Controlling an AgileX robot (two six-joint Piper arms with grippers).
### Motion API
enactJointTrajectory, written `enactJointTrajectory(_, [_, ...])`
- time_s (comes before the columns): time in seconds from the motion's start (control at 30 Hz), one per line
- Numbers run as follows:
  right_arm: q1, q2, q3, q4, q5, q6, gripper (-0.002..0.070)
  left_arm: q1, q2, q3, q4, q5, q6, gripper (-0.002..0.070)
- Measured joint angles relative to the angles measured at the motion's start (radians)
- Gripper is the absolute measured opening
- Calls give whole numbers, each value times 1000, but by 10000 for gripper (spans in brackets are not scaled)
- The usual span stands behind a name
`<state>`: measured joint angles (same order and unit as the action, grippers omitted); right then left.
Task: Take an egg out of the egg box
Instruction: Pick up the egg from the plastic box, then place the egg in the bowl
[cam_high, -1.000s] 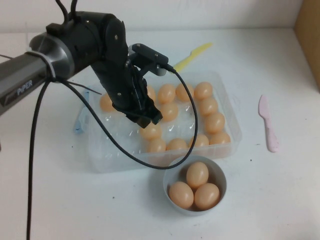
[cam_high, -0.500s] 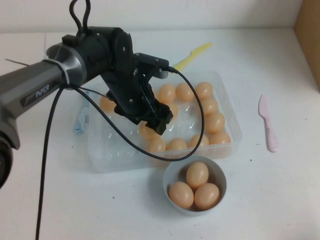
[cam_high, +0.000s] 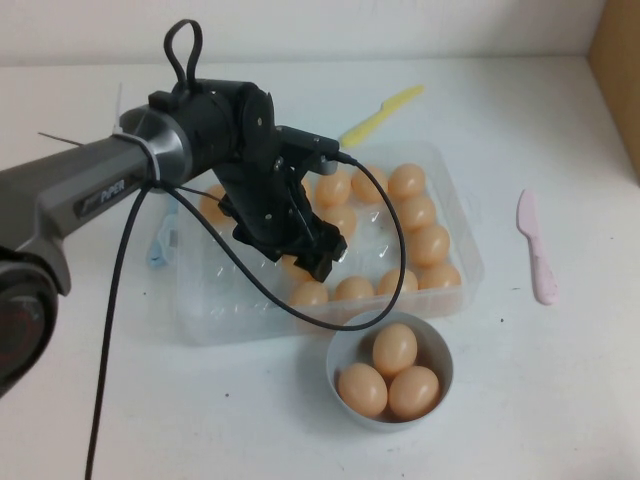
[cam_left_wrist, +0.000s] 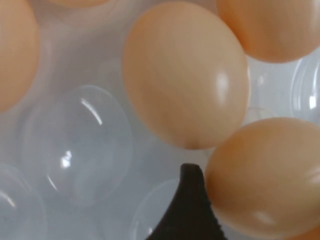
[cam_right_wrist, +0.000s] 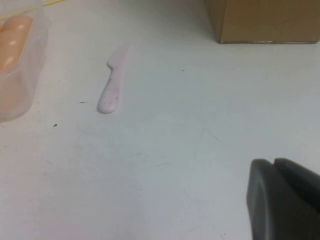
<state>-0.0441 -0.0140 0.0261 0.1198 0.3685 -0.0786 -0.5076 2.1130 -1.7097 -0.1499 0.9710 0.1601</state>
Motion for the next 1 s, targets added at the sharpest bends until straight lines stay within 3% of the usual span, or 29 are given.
enactJointTrajectory(0.2, [0, 0, 0, 0, 0, 0, -17, 0, 11, 0, 0, -26, -2, 490])
enactJointTrajectory(0.37, [0, 0, 0, 0, 0, 0, -17, 0, 20, 0, 0, -38, -4, 423])
enactJointTrajectory(0.63, [0, 0, 0, 0, 0, 0, -17, -4, 19, -1, 13, -38, -4, 422])
enactJointTrajectory(1.0, [0, 0, 0, 0, 0, 0, -17, -95, -194, -1, 158, -28, -23, 422])
